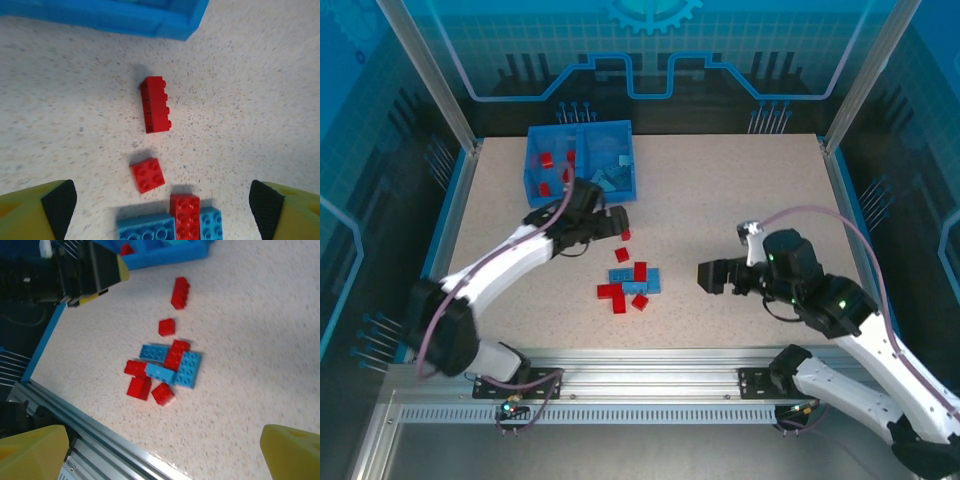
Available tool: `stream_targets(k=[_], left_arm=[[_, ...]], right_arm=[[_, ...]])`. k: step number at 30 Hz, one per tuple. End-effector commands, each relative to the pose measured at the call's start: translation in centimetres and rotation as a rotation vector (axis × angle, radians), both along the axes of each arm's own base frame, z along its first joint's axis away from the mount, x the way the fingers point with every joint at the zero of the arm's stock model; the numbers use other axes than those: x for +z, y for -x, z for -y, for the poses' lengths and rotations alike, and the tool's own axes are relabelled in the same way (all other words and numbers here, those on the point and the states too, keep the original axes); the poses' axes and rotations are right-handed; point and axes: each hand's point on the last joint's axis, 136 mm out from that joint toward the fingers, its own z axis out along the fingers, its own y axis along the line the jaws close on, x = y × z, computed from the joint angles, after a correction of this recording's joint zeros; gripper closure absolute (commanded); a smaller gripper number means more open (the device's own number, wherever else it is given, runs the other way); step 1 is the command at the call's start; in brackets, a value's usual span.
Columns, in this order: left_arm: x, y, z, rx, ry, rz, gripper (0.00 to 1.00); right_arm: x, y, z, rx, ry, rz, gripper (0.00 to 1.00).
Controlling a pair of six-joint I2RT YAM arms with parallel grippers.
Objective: Sort the legos into containers by color
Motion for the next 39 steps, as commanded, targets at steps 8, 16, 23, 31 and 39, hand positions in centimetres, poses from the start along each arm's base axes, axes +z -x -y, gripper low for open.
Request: stream_targets(k=[8, 16, 23, 31, 39], left_arm=[[-6.0, -5.6, 3.4, 0.07, -0.119, -0.065, 0.18], [-10.1, -6.0, 2.7, 0.116, -0.211, -0.157, 0.42], [-12.4, -5.3, 1.8, 0.137, -0.27, -0.209, 0.61], [-9.4, -5.4, 1.7, 0.107, -0.275, -0.179, 0.82], [3.0, -6.8, -1.7, 0.165, -0.269, 0.07, 0.84]], right_arm=[[-3.7, 1.6, 2.4, -0.142, -0.025, -0.105, 0.0], [-2.8, 2.0, 3.1, -0.151, -0.029, -0.083, 0.0], [-1.9, 1.7, 1.9, -0.114, -0.044, -0.104, 0.0], [-0.5, 0.9, -0.8, -0.029, -0.097, -0.087, 0.0], [1.5, 0.2, -2.2, -0.008, -0.115, -0.036, 0.0]])
